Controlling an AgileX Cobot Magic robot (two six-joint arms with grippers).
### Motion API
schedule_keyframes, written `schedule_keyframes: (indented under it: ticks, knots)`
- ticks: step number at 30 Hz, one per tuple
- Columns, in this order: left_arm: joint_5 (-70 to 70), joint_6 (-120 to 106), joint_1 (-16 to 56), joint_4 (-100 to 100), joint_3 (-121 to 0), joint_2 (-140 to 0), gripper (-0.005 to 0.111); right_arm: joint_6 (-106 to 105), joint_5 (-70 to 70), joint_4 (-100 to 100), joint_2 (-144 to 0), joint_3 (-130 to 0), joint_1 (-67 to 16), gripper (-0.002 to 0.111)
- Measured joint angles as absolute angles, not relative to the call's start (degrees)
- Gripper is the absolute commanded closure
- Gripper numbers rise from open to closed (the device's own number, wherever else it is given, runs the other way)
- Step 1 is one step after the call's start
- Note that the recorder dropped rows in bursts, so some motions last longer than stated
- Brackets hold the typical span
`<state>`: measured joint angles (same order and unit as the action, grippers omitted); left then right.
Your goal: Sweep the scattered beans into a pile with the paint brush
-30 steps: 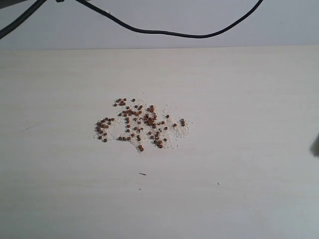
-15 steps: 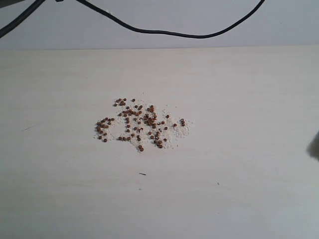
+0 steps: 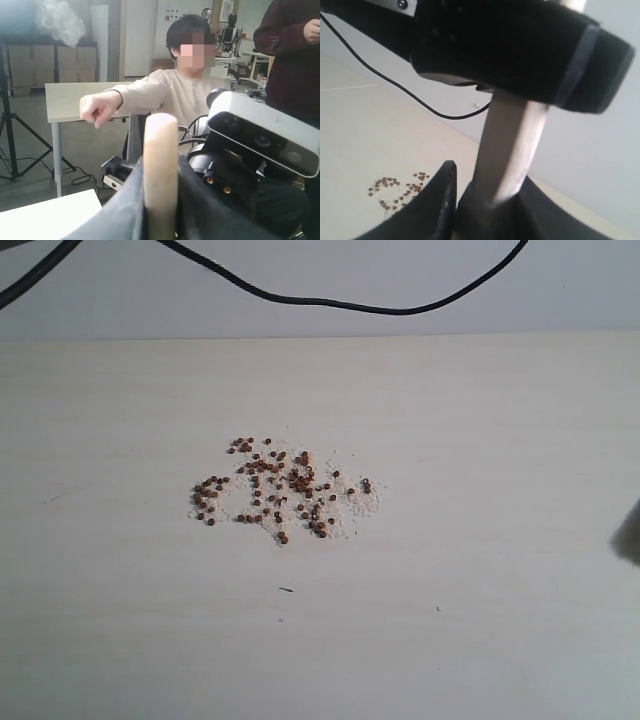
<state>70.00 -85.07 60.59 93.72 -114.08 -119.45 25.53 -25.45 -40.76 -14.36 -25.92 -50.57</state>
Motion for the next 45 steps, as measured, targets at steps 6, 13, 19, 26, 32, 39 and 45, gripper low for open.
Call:
schedule_keyframes:
  ticks: [6,13,19,26,32,39,45]
  knots:
    - [70.00,-84.78,60.59,93.29,-114.08,-119.45,0.095,26.37,-25.55,-40.27,-14.45,-25.92,-50.57,0.108]
    - [68.83,-83.54,60.59,91.39,-114.08,-118.45,0.018,26.34,-25.65,-41.58,-14.49,-25.92,-50.57,0.108]
    - [66.47,-83.54,60.59,91.15,-114.08,-114.59,0.014,31.21,-30.90,-50.41,-14.49,-25.92,-50.57,0.108]
    - [65.53,-80.82,60.59,86.62,-114.08,-109.02,0.017,44.76,-40.51,-69.53,-14.49,-25.92,-50.57,0.108]
    - [68.86,-75.78,63.10,79.26,-114.08,-106.00,0.048,59.51,-44.61,-81.24,-16.16,-25.92,-50.57,0.108]
    - [69.70,-70.58,68.05,75.70,-114.08,-105.63,0.106,68.28,-46.93,-89.20,-21.31,-25.92,-50.57,0.108]
    - [69.72,-66.76,68.96,69.89,-114.08,-105.50,0.107,71.02,-47.36,-91.37,-26.74,-25.92,-50.57,0.108]
